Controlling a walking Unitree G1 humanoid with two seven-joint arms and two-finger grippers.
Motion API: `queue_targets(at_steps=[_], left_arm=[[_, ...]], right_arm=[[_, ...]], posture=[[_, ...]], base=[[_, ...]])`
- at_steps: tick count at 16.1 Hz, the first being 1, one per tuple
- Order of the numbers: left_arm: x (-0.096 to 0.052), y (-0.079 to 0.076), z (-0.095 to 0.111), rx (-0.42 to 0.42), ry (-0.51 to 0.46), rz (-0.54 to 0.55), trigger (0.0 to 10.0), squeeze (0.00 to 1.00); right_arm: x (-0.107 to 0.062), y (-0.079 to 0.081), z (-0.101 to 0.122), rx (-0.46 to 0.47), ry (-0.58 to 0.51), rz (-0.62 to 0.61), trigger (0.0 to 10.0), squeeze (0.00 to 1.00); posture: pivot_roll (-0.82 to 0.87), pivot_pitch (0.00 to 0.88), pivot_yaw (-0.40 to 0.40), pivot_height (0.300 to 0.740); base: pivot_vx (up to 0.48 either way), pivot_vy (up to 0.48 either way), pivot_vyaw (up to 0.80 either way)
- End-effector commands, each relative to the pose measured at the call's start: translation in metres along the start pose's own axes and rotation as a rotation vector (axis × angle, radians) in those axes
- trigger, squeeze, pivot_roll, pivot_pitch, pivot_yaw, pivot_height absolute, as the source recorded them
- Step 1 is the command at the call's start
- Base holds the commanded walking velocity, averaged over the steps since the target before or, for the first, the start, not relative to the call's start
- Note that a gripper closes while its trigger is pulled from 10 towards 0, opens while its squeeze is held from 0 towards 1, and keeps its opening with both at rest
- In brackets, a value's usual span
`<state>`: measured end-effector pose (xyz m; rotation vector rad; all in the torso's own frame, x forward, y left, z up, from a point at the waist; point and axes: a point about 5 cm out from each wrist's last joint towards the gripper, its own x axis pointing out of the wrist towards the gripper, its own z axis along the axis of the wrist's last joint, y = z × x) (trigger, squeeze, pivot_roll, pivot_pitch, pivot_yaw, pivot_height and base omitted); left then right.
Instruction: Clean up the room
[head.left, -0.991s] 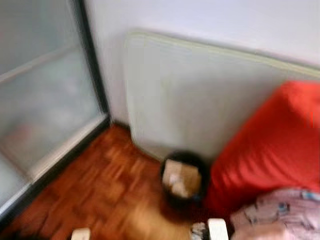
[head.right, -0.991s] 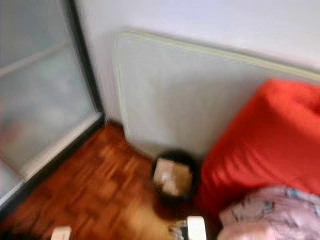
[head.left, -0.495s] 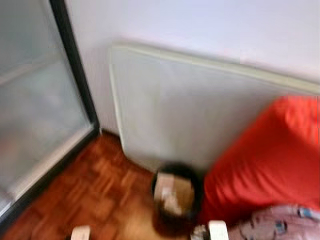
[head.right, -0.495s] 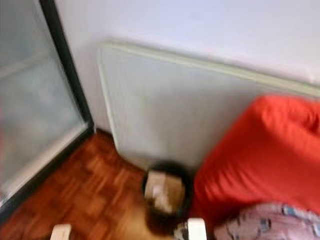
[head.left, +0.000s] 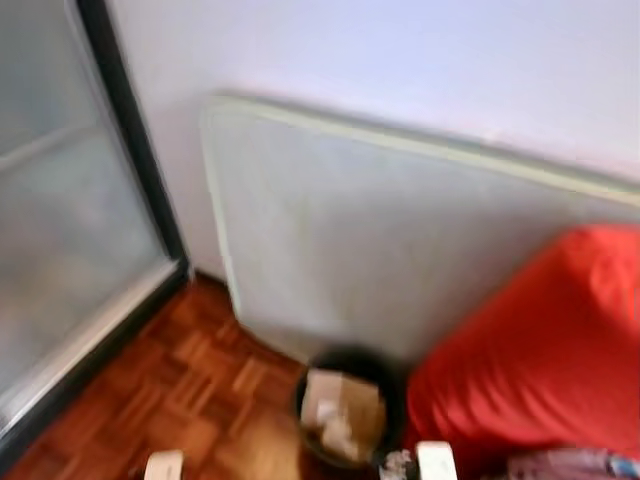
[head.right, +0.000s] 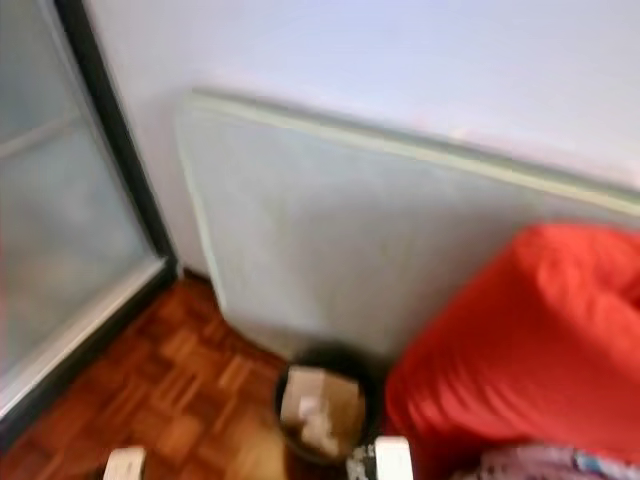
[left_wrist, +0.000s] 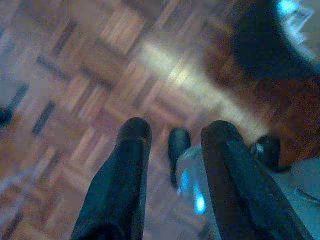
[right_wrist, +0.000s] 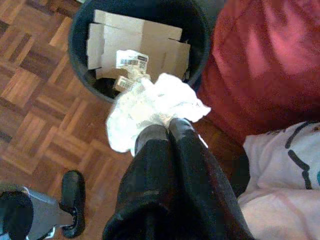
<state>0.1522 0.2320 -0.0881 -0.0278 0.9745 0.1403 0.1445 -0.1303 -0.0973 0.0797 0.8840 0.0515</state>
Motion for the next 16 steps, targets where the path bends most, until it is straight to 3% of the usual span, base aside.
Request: queue_targets(at_steps=[1, 11, 16], left_arm=[[0.0001, -0.0072, -0.0051, -0.011, 0.018, -0.016, 10.0, 0.0], [0.0, -0.0072, -0.0051, -0.012, 0.015, -0.013, 10.0, 0.0], [0.0, -0.0074, -0.0046, -0.019, 0.007, -0.014, 10.0, 0.0]], right_arm=[[-0.0013, 0.0045, -0.0053, 0.017, 0.018, 0.005, 10.0, 0.0], [-0.0013, 0.0083, 0.0025, 0.003, -0.056, 0.075, 10.0, 0.0], [-0.0012, 0.0084, 0.0038, -0.025, -0.064, 0.086, 10.0, 0.0]], posture=[[-0.04, 0.0, -0.04, 0.74], [-0.04, 0.0, -0.04, 0.74], [-0.04, 0.0, -0.04, 0.74]], base=[[0.266, 0.0, 0.0], [0.269, 0.0, 0.0], [0.0, 0.0, 0.0]])
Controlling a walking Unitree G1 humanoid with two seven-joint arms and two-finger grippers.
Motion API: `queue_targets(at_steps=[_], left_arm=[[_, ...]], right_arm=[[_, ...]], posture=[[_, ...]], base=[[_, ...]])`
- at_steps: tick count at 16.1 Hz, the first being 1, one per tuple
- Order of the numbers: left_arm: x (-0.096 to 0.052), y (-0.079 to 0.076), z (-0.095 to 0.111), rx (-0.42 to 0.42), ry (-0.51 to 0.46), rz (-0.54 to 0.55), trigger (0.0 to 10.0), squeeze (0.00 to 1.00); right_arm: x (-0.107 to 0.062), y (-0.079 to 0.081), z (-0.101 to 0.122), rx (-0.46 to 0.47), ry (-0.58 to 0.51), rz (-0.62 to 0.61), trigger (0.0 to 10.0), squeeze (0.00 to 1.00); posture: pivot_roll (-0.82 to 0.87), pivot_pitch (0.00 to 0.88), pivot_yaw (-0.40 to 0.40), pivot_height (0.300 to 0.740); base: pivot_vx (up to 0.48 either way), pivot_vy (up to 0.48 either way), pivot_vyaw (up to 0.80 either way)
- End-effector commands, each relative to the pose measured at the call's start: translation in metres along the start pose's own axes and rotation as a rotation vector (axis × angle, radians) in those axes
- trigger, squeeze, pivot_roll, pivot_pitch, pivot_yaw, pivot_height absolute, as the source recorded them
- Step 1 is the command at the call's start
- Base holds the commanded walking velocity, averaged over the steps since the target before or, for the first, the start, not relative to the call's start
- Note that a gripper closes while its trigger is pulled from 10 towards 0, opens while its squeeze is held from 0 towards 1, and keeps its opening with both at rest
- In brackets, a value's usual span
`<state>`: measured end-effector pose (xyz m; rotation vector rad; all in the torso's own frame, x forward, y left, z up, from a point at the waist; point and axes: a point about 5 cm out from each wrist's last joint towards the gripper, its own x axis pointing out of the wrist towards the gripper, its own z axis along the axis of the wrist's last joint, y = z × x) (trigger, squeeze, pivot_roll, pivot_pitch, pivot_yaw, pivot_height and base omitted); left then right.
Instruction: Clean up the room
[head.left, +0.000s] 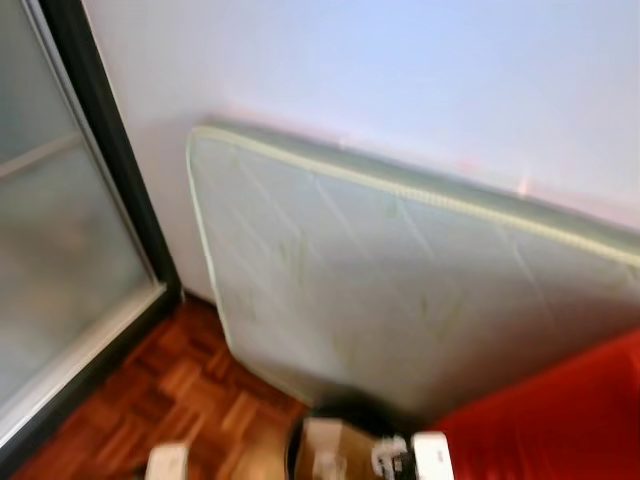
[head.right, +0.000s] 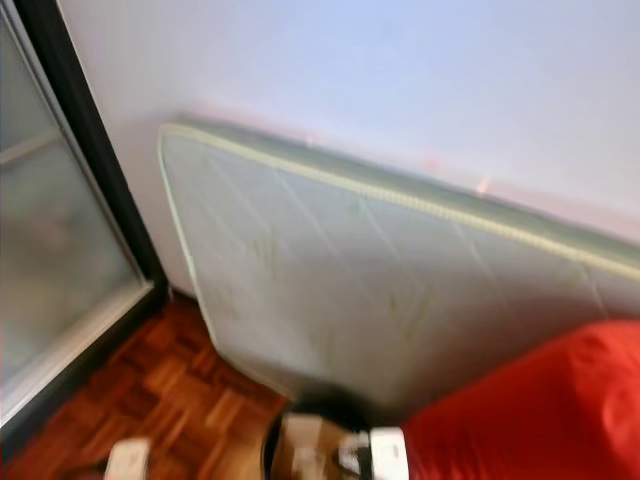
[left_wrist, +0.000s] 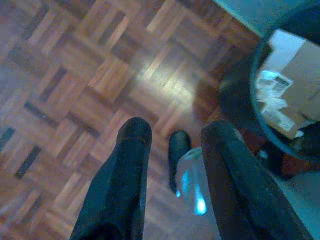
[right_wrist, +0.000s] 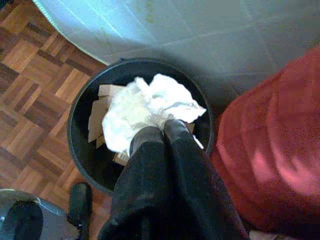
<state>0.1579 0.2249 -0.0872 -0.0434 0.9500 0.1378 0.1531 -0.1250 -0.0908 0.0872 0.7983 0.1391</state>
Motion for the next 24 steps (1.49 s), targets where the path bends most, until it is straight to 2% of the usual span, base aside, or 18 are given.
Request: queue_targets(at_steps=[1, 3, 4, 5, 10, 21, 24], left_arm=[[-0.002, 0.0, -0.009, -0.003, 0.031, -0.004, 10.0, 0.0], [-0.002, 0.0, -0.009, -0.003, 0.031, -0.004, 10.0, 0.0], [-0.002, 0.001, -0.009, -0.002, 0.03, -0.004, 10.0, 0.0], [-0.002, 0.001, -0.009, -0.002, 0.029, -0.004, 10.0, 0.0], [-0.002, 0.0, -0.009, 0.002, 0.029, -0.006, 10.0, 0.0], [-0.002, 0.001, -0.008, 0.002, 0.023, 0.002, 10.0, 0.0], [-0.002, 0.003, -0.003, -0.003, -0.034, 0.038, 10.0, 0.0]], right_arm=[[-0.002, 0.004, -0.005, -0.023, 0.013, 0.018, 10.0, 0.0], [-0.002, 0.004, -0.005, -0.018, 0.008, 0.019, 10.0, 0.0], [0.02, -0.015, 0.067, -0.023, -0.147, 0.018, 10.0, 0.0], [0.026, -0.021, 0.1, -0.007, -0.214, 0.021, 10.0, 0.0], [0.024, -0.029, 0.085, 0.021, -0.143, 0.008, 10.0, 0.0], [0.025, -0.027, 0.084, 0.057, -0.124, 0.005, 10.0, 0.0], [0.026, -0.024, 0.085, 0.054, -0.12, 0.012, 10.0, 0.0]], posture=[[-0.04, 0.0, -0.04, 0.74], [-0.04, 0.0, -0.04, 0.74], [-0.04, 0.0, -0.04, 0.74], [-0.04, 0.0, -0.04, 0.74], [-0.04, 0.0, -0.041, 0.74], [-0.04, 0.002, -0.04, 0.74], [-0.04, 0.004, -0.039, 0.74]], base=[[0.0, 0.0, 0.0], [0.0, 0.0, 0.62], [0.0, 0.0, 0.8], [0.0, 0.0, 0.0], [0.0, 0.0, 0.0], [0.0, 0.0, 0.0], [0.0, 0.0, 0.0]])
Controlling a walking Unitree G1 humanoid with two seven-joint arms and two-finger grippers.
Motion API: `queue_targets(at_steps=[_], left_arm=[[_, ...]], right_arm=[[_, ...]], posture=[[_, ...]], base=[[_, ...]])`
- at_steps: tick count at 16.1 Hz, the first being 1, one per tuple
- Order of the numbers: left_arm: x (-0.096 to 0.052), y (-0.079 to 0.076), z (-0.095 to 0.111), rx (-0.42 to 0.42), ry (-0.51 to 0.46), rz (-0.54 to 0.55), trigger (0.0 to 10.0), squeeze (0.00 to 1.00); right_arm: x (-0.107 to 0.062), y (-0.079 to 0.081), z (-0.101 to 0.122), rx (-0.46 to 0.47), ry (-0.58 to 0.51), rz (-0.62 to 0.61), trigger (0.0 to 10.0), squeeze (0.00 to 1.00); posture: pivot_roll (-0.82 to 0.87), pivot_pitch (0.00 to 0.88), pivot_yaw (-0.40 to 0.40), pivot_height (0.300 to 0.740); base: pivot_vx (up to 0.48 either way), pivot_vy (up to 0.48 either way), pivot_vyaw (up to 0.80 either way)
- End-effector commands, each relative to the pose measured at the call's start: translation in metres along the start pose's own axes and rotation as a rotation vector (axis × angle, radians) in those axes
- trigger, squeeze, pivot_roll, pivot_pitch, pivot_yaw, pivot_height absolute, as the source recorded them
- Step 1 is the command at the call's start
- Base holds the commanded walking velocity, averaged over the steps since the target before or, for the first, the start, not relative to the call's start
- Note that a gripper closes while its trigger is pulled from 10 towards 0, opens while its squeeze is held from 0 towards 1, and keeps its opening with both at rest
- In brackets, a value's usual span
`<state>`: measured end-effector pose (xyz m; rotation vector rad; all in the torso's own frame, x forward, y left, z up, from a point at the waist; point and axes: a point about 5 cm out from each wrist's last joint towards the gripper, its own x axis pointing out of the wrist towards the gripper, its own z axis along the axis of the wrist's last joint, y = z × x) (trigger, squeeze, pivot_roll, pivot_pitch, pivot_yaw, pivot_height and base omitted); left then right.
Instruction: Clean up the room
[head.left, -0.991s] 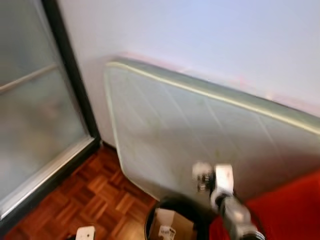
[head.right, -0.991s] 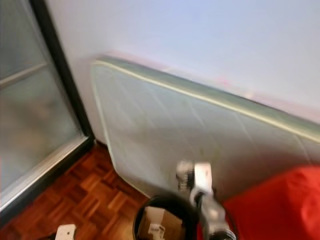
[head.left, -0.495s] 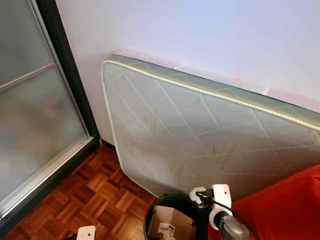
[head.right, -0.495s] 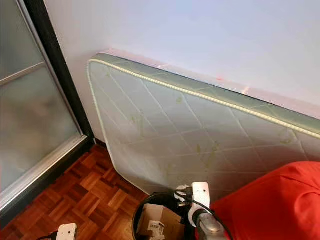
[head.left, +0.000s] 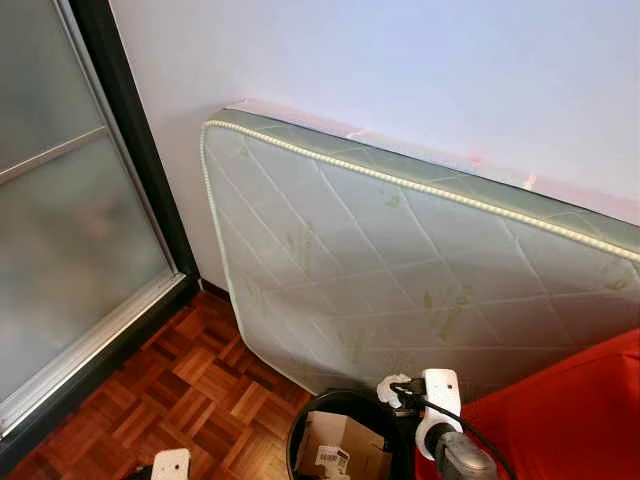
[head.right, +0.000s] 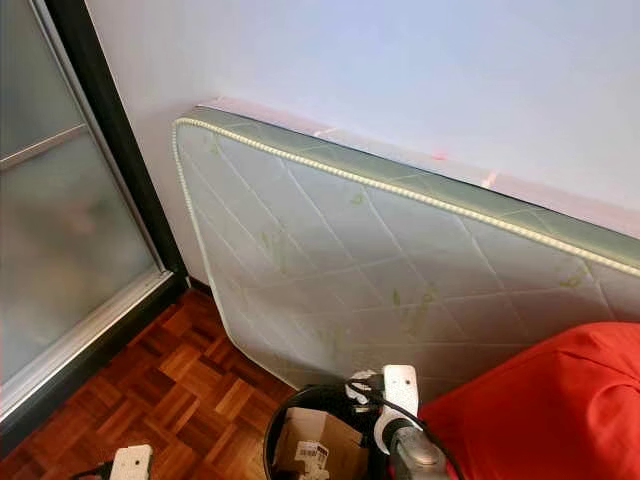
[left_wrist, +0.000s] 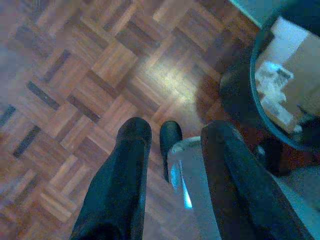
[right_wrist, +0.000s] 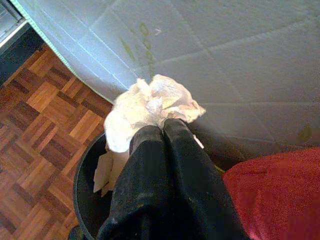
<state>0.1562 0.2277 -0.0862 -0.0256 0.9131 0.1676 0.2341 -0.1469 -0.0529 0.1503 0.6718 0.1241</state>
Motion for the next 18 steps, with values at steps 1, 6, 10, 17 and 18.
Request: queue_targets(at_steps=[1, 6, 10, 17, 18], left_arm=[[-0.001, 0.001, 0.0, -0.008, -0.038, 0.023, 10.0, 0.0], [0.005, -0.016, 0.084, 0.029, -0.407, 0.01, 10.0, 0.0], [-0.015, -0.03, 0.147, 0.232, -0.837, 0.049, 10.0, 0.0], [-0.081, -0.157, -0.056, 0.427, -0.627, -0.055, 10.0, 0.0], [-0.063, -0.147, -0.025, 0.287, -0.623, -0.055, 10.0, 0.0]], right_arm=[[0.0, 0.0, 0.0, 0.002, 0.009, -0.002, 10.0, 0.0], [-0.001, -0.004, 0.001, 0.016, -0.008, 0.002, 10.0, 0.0], [-0.001, -0.003, 0.0, 0.015, -0.011, 0.006, 10.0, 0.0], [-0.001, -0.004, 0.0, 0.009, -0.007, 0.006, 10.0, 0.0], [-0.001, -0.004, 0.0, 0.009, -0.006, 0.006, 10.0, 0.0]], posture=[[-0.04, 0.004, -0.039, 0.74], [-0.04, 0.005, -0.035, 0.74], [-0.04, 0.006, -0.036, 0.74], [-0.04, 0.0, -0.035, 0.74], [-0.05, 0.0, -0.035, 0.74]], base=[[0.0, 0.0, 0.0], [0.0, 0.0, 0.0], [0.0, 0.0, 0.0], [0.0, 0.0, 0.0], [0.0, 0.0, 0.0]])
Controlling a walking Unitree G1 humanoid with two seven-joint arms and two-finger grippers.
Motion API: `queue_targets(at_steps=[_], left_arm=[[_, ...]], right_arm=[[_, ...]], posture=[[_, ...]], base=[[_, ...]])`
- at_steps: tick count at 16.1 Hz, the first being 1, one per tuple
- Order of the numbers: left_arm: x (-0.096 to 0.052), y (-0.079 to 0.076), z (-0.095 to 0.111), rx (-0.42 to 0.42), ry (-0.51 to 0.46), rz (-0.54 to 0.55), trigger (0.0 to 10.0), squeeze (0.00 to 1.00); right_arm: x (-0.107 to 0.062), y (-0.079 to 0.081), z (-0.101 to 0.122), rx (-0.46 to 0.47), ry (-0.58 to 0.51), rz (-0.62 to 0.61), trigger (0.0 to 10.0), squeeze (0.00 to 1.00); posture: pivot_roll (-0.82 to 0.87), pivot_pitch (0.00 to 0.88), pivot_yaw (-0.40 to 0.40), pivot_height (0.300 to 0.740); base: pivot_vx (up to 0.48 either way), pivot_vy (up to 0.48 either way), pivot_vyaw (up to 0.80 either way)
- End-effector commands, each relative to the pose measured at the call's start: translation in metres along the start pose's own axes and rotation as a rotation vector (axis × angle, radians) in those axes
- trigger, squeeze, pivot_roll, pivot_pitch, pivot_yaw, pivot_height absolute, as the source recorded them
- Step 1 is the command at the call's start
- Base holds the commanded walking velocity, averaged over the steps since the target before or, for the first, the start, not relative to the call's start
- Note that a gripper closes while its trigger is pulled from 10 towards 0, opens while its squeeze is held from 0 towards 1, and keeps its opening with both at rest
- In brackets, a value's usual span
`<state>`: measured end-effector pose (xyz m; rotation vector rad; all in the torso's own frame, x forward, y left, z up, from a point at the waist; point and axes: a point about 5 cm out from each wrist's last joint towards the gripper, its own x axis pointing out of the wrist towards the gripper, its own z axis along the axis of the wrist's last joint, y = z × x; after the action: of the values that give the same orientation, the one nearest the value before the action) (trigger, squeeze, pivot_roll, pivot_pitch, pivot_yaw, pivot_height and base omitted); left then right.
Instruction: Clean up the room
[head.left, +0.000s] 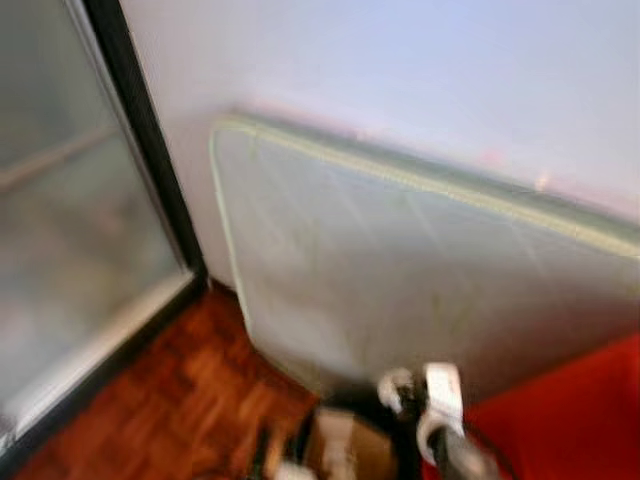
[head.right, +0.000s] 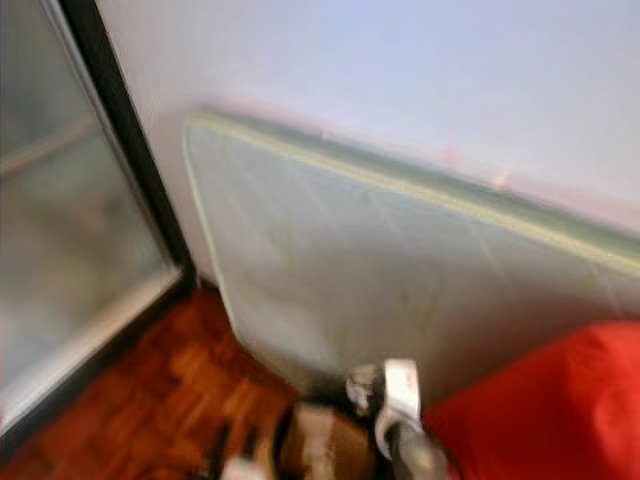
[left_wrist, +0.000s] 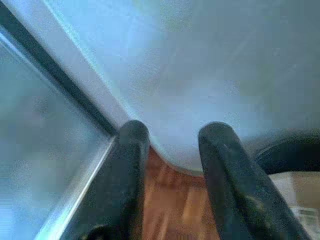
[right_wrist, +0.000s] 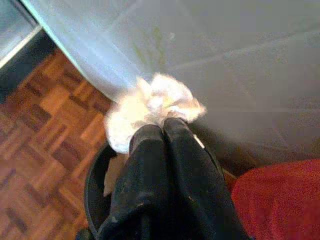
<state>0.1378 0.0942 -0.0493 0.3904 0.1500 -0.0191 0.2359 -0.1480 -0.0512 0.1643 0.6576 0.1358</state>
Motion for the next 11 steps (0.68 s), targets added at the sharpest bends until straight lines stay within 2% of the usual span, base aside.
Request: queue_targets(at_steps=[1, 2, 3, 4, 5, 7, 8, 9, 10, 11], left_arm=[[0.032, 0.014, 0.012, -0.298, 0.063, 0.051, 10.0, 0.0], [0.033, 0.013, 0.014, -0.302, 0.054, 0.052, 10.0, 0.0], [0.004, -0.021, 0.031, -0.322, 0.018, 0.04, 10.0, 0.0], [-0.023, -0.049, 0.05, -0.345, -0.002, 0.042, 10.0, 0.0], [-0.008, -0.04, 0.065, -0.351, -0.019, 0.082, 10.0, 0.0], [0.036, 0.007, 0.081, -0.34, -0.043, 0.159, 10.0, 0.0], [0.046, 0.03, 0.104, -0.356, -0.009, 0.295, 10.0, 0.0], [0.043, 0.032, 0.111, -0.357, 0.021, 0.359, 10.0, 0.0], [0.088, 0.086, 0.083, -0.329, 0.102, 0.412, 10.0, 0.0], [0.116, 0.132, 0.074, -0.325, 0.146, 0.455, 10.0, 0.0]], right_arm=[[-0.002, -0.003, -0.003, 0.002, 0.008, -0.009, 10.0, 0.0], [-0.002, -0.003, -0.003, 0.002, 0.008, -0.008, 10.0, 0.0], [-0.002, -0.003, -0.003, 0.001, 0.007, -0.006, 10.0, 0.0], [-0.002, -0.002, -0.003, 0.0, 0.005, -0.004, 10.0, 0.0], [-0.002, -0.001, -0.003, -0.001, 0.0, -0.001, 10.0, 0.0], [-0.002, -0.001, -0.004, -0.002, -0.004, 0.002, 10.0, 0.0], [-0.004, -0.002, -0.007, -0.001, -0.006, 0.003, 10.0, 0.0], [-0.005, -0.002, -0.008, -0.001, -0.006, 0.002, 10.0, 0.0], [-0.007, -0.001, -0.013, 0.0, 0.001, 0.002, 10.0, 0.0], [-0.008, 0.0, -0.017, 0.001, 0.009, 0.002, 10.0, 0.0]], posture=[[-0.04, 0.0, -0.036, 0.74], [-0.04, 0.0, -0.036, 0.74], [-0.04, 0.0, -0.038, 0.74], [-0.04, 0.0, -0.039, 0.74], [-0.04, 0.0, -0.039, 0.74], [-0.04, 0.0, -0.039, 0.74], [-0.04, 0.0, -0.042, 0.74], [-0.04, 0.0, -0.042, 0.74], [-0.03, 0.0, -0.044, 0.74], [-0.03, 0.0, -0.045, 0.74]], base=[[0.0, 0.0, 0.0], [0.0, 0.0, 0.0], [0.0, 0.0, 0.0], [0.0, 0.0, 0.0], [0.0, 0.0, 0.0], [0.0, 0.0, 0.0], [0.0, 0.0, 0.0], [0.0, 0.0, 0.0], [0.0, 0.0, 0.0], [0.0, 0.0, 0.0]])
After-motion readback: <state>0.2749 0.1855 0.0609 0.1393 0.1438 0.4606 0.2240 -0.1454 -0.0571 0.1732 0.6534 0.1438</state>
